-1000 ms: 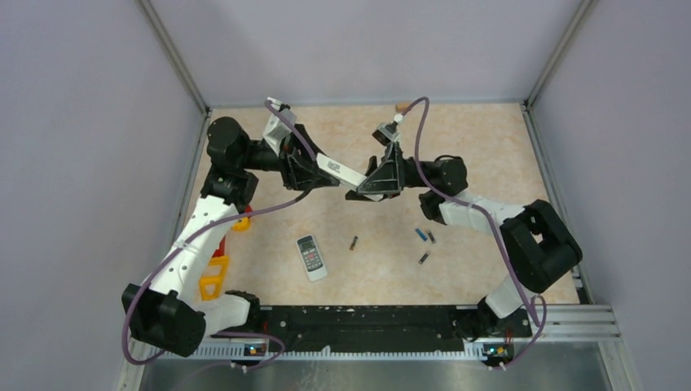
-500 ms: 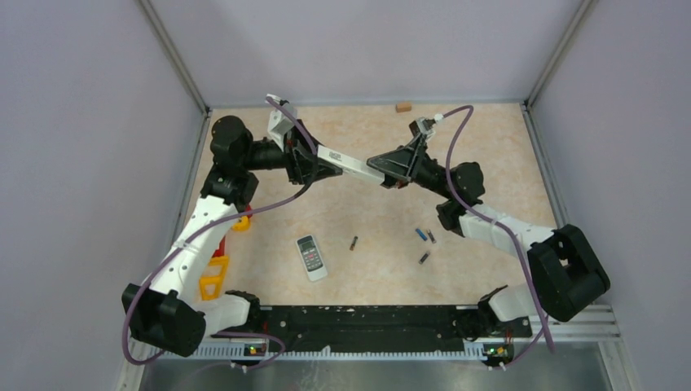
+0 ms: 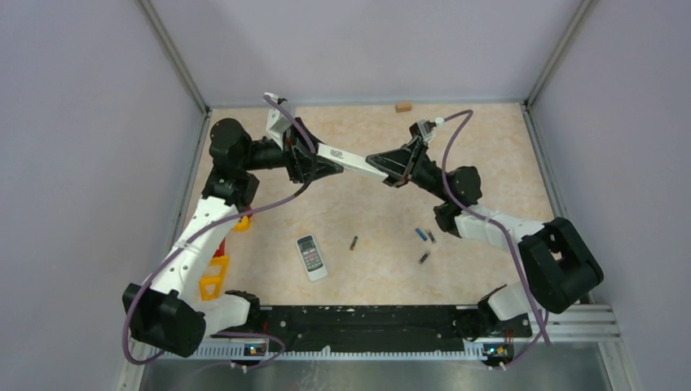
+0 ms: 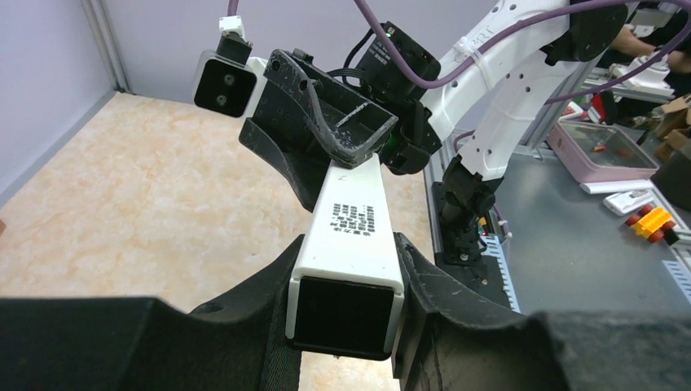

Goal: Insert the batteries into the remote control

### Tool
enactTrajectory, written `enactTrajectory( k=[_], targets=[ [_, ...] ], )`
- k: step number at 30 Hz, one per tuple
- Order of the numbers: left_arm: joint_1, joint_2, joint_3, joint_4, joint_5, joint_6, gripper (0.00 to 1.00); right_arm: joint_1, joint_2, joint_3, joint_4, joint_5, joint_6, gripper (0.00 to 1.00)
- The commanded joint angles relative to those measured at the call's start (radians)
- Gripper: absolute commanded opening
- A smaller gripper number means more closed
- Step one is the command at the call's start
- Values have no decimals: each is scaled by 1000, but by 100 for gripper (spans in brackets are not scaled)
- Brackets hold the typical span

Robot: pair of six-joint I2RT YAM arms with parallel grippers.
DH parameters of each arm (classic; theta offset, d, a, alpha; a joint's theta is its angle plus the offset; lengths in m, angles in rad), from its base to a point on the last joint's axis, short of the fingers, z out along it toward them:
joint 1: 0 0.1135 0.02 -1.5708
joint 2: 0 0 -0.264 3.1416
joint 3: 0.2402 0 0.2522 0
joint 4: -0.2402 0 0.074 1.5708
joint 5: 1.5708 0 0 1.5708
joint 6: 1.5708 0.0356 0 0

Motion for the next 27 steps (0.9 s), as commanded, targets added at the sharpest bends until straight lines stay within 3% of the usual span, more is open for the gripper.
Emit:
enactTrajectory(
  k=[1,6,13,19,22,27],
  targets=[
    [48,-29,0,108,-80,-47,0,-9,16,-41,143,-27,0,18],
    [77,-10,3,188,-69,-131,0,-28,33,-46,174,-43,5,19],
    [91,6,-5,237,-56,-171,0,-35,28,-50,129,-46,-10,37],
    [92,3,-7,212,-49,-143,0,-37,-54,-40,-140,-38,-145,58],
    [92,2,-1,175,-52,-114,0,-43,-105,-31,-270,-24,-226,60],
    [94,5,4,120,-17,-61,0,-54,-165,-27,-344,6,-284,59]
  ],
)
